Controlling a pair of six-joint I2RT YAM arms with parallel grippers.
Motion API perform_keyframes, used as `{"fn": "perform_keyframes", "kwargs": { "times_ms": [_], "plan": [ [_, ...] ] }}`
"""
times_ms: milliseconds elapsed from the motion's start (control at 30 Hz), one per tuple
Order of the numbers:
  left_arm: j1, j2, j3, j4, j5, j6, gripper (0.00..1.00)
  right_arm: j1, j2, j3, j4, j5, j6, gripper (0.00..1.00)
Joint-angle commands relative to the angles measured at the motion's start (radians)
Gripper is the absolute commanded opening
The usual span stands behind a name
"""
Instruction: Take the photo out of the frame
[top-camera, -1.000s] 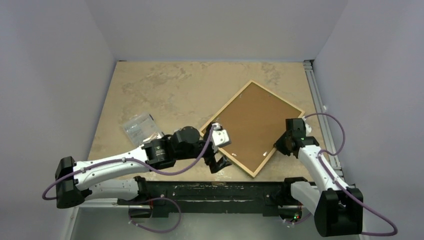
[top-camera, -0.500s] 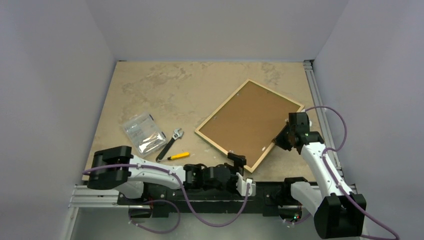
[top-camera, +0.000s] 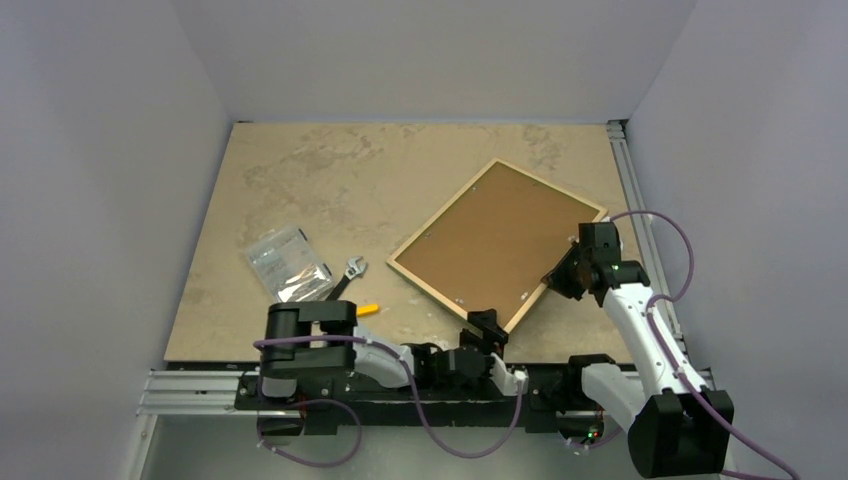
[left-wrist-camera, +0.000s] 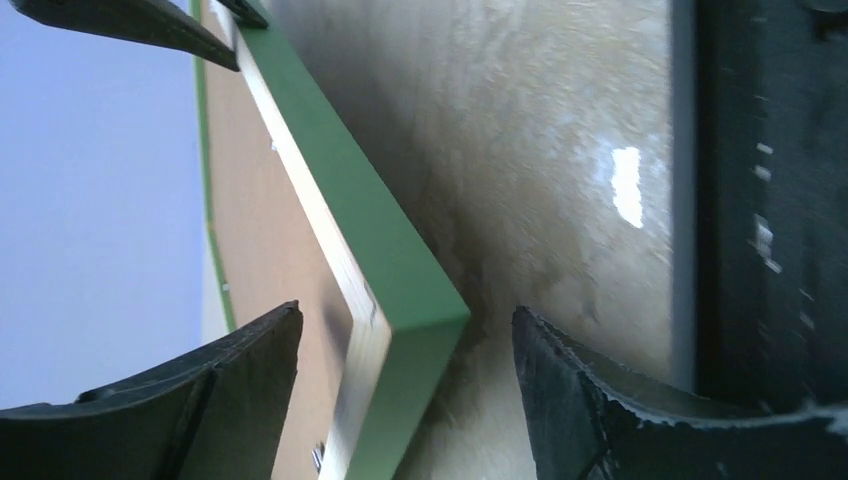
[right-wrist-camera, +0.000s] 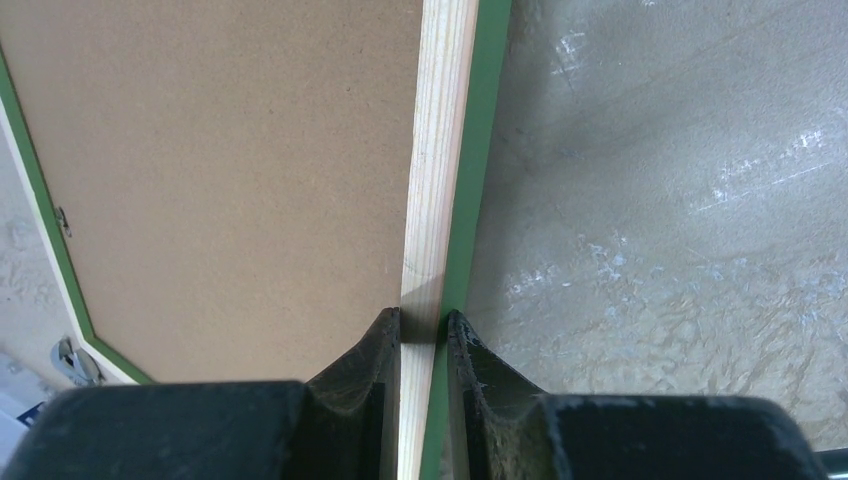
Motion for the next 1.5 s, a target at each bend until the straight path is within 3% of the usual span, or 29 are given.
{"fn": "perform_keyframes", "kwargs": {
  "times_ms": [0,133,300,533,600,633,733,800,933,1000,1233,1367,1467],
  "plan": [
    [-0.009,0.094,0.074,0.310,-0.211,0.150,0.70,0.002,-0.028,0.076,0.026,-0.061,0.006,0.00],
    [-0.006,0.143,0.087,0.397,-0.239,0.188,0.64,0.002,-0.037,0.077,0.014,-0.072,0.002,0.00],
    [0.006,0.125,0.087,0.316,-0.210,0.100,0.55,0.002,-0.042,0.073,0.006,-0.071,-0.001,0.00],
    [0.059,0.073,0.094,0.182,-0.163,-0.013,0.28,0.003,-0.044,0.063,0.011,-0.073,0.000,0.00],
    [0.068,0.058,0.091,0.173,-0.162,-0.026,0.15,0.003,-0.044,0.066,0.011,-0.074,-0.003,0.00],
    [0.068,0.048,0.086,0.179,-0.164,-0.028,0.02,0.002,-0.045,0.068,0.013,-0.073,-0.014,0.00],
    [0.068,-0.005,0.076,0.161,-0.153,-0.054,0.00,0.002,-0.052,0.084,0.042,-0.144,-0.098,0.00],
    [0.068,-0.064,0.073,0.103,-0.135,-0.109,0.00,0.002,-0.064,0.109,0.030,-0.142,-0.154,0.18],
    [0.072,-0.216,0.072,-0.073,-0.081,-0.266,0.00,0.002,-0.088,0.193,-0.054,-0.058,-0.218,0.81],
    [0.072,-0.269,0.063,-0.113,-0.076,-0.303,0.00,0.002,-0.114,0.181,-0.029,-0.082,-0.171,0.97],
    [0.073,-0.384,0.072,-0.266,-0.025,-0.380,0.00,0.002,-0.142,0.088,0.217,-0.238,0.006,0.98],
    [0.072,-0.410,0.094,-0.314,0.015,-0.418,0.00,0.002,-0.124,0.103,0.238,-0.219,0.060,0.97],
    [0.072,-0.420,0.104,-0.345,0.021,-0.447,0.00,0.002,-0.098,0.128,0.227,-0.192,0.101,0.81]
  ]
}}
